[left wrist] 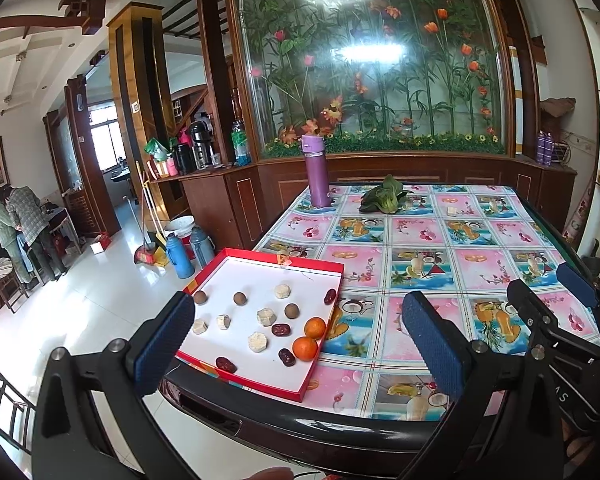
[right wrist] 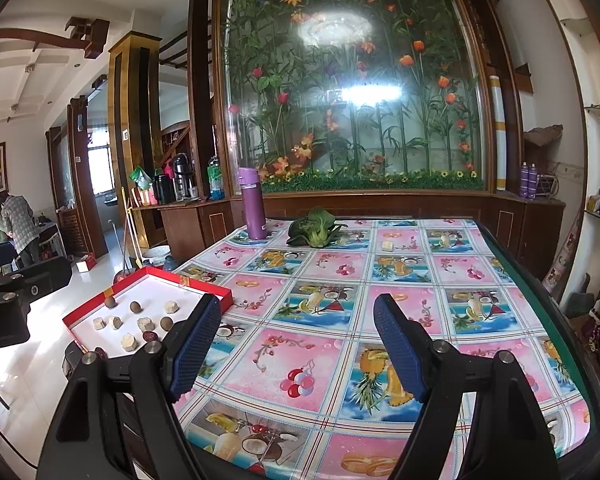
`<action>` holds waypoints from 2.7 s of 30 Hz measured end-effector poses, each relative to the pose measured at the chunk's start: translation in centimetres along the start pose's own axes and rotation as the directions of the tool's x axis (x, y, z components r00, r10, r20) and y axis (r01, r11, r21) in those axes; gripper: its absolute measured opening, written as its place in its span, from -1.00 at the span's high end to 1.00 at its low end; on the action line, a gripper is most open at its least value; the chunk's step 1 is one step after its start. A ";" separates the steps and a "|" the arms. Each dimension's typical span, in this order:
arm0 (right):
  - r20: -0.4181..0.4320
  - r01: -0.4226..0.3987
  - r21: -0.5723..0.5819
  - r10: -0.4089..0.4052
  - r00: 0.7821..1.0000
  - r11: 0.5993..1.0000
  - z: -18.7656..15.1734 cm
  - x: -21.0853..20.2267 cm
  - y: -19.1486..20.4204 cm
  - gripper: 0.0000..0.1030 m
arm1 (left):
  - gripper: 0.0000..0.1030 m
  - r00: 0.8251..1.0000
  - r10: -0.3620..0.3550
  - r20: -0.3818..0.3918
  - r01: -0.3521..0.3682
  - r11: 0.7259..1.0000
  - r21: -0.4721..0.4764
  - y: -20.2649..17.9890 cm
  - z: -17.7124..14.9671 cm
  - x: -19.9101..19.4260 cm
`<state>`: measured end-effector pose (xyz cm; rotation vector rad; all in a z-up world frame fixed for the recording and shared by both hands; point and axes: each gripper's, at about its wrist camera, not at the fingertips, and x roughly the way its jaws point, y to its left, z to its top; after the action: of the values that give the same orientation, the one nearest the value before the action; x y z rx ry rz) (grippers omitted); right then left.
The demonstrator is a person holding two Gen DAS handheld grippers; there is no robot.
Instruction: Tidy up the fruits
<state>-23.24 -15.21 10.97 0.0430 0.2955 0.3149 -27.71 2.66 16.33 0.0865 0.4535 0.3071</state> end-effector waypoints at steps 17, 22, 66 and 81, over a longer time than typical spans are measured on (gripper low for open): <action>-0.040 -0.017 0.007 0.017 0.999 1.000 -0.7 1.2 0.5 -0.53 | -1.00 0.999 -0.025 -0.038 0.024 0.999 -0.024 0.7 -0.3 1.9; -0.056 -0.021 -0.009 0.021 0.998 1.000 -0.9 1.7 1.2 -0.53 | -1.00 0.998 -0.042 -0.043 0.040 0.998 -0.043 1.1 -0.5 2.3; -0.112 -0.154 -0.131 0.140 0.984 0.979 3.4 7.9 11.2 -0.53 | -1.00 0.994 0.084 -0.062 -0.095 0.975 -0.202 11.2 -0.6 9.3; -0.136 -0.215 -0.162 0.194 0.972 0.963 2.9 9.3 13.7 -0.53 | -1.00 0.989 0.122 -0.086 -0.139 0.965 -0.223 13.9 -1.1 9.8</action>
<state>-18.02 0.69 12.36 -0.1204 0.3811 0.5498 -23.57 18.90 13.34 -0.1199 0.4812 0.4915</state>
